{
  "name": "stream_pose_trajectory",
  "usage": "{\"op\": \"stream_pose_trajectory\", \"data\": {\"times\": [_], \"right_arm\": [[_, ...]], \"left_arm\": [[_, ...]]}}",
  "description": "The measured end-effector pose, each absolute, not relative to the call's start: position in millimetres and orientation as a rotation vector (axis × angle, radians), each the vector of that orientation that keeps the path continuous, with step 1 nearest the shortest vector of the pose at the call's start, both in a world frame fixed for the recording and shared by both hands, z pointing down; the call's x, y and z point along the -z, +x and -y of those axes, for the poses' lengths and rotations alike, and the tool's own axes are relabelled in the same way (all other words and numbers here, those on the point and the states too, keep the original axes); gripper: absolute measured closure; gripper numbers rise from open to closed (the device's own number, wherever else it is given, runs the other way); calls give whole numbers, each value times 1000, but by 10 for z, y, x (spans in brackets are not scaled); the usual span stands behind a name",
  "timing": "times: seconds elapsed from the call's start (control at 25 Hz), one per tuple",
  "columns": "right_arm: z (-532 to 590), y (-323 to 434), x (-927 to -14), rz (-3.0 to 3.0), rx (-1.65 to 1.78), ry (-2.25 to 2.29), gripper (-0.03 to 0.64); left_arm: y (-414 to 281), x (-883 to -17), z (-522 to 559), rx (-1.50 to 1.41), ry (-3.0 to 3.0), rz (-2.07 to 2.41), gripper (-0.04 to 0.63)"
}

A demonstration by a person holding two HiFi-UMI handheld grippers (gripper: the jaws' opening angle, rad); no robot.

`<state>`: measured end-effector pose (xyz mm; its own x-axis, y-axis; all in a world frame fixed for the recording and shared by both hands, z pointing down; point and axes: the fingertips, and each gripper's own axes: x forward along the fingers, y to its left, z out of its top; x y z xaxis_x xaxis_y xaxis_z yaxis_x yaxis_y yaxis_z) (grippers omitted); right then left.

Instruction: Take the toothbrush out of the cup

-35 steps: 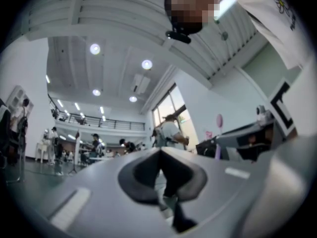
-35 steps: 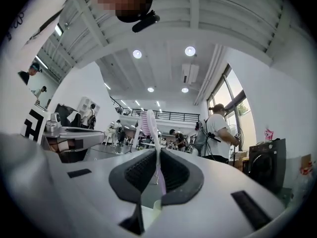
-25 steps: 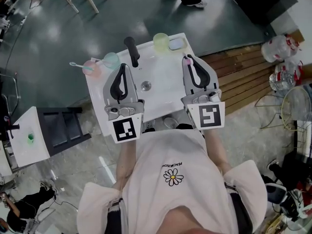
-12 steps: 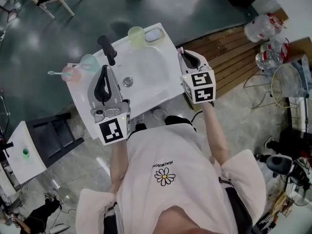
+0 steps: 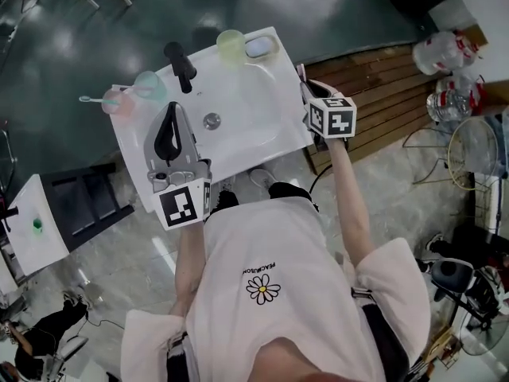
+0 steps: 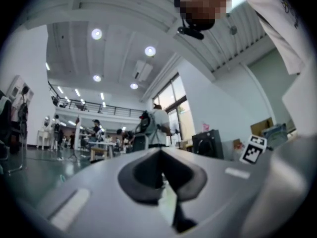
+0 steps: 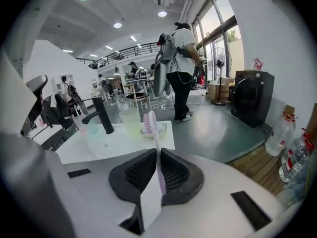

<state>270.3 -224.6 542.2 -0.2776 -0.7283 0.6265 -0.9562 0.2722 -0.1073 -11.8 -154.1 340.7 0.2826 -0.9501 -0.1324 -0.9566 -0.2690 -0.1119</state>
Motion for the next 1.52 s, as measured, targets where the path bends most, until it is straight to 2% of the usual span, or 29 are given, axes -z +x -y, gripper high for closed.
{"op": "stream_pose_trajectory", "data": {"times": [0.68,1.2,1.36,1.52], "right_arm": [[2654,2670,-6239,1976,-878,1417,586],[2713,2679,-6248,1962,-828,1460,581],[2707,2689,-6199,1971,-813,1471,551],[2727,2719,-6069,1992,-799,1512,551]], "left_arm": [[-321,-3767,1550,59,-2334,-1948,589],[-309,-3797,1649,66,-2351,-1935,589],[-284,-3754,1654,31,-2361,-1940,589],[-265,-3745,1639,33,-2365,-1921,589]]}}
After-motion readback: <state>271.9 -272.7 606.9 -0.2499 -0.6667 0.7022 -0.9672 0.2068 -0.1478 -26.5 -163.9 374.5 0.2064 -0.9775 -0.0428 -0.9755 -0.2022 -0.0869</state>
